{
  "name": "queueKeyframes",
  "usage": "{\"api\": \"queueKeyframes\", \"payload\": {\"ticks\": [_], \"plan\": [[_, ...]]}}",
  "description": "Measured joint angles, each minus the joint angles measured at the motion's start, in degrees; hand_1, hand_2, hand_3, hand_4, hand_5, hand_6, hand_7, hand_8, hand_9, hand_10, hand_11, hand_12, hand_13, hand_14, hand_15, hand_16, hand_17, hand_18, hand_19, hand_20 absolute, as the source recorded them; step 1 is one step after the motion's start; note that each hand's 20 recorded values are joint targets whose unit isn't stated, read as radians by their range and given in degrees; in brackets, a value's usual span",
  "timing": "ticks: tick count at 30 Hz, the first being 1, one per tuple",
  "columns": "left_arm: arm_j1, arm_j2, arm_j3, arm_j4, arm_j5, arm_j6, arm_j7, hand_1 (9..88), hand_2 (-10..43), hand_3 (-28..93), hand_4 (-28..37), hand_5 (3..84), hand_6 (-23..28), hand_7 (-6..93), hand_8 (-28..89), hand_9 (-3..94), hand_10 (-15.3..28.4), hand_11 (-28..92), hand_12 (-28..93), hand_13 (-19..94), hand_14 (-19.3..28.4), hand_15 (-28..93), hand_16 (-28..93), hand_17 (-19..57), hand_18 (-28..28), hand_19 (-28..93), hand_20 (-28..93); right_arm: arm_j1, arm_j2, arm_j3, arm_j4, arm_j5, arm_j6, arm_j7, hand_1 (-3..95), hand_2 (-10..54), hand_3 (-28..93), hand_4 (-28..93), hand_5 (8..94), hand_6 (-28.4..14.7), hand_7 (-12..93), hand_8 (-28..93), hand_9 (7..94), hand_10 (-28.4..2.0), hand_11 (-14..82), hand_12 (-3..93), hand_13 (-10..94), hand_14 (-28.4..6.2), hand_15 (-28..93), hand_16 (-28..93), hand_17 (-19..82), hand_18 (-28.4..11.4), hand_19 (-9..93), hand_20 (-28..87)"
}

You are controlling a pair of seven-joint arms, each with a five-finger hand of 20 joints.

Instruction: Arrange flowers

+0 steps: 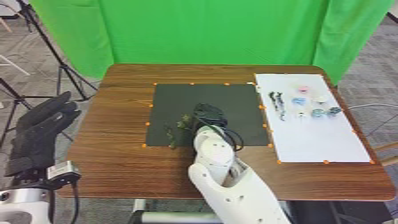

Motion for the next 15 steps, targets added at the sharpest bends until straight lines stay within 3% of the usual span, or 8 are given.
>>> {"api": "queueKeyframes", "payload": {"ticks": [8,15], "plan": [[0.79,-0.14,-1.45,-0.04,0.13,-0.28,-0.54,30.3,2.5,81,-14.8,36.4,8.4,18.0,-12,30.7,18.1,39,7,18,22.9,62,-16,-12.0,20.2,55,8,0.13,1.70,-0.83,-2.80,5.22,1.57,1.51,34.7,-8.7,72,-21,78.3,-9.0,16,-9,93.7,-10.5,45.2,21.1,94,-3.7,65,19,41,-25.4,86,-16],[1.06,-0.20,-1.53,-0.04,0.13,-0.28,-0.69,30.6,2.6,81,-14.5,36.4,8.4,18.0,-12,30.7,18.1,39,7,18,22.9,62,-16,-12.0,20.2,55,8,0.16,1.92,-0.89,-3.98,5.65,2.20,1.57,33.9,-8.2,71,-20,78.2,-10.5,16,-9,93.7,-10.8,44.7,21.2,94,-4.0,65,19,41,-26.0,86,-15]]}}
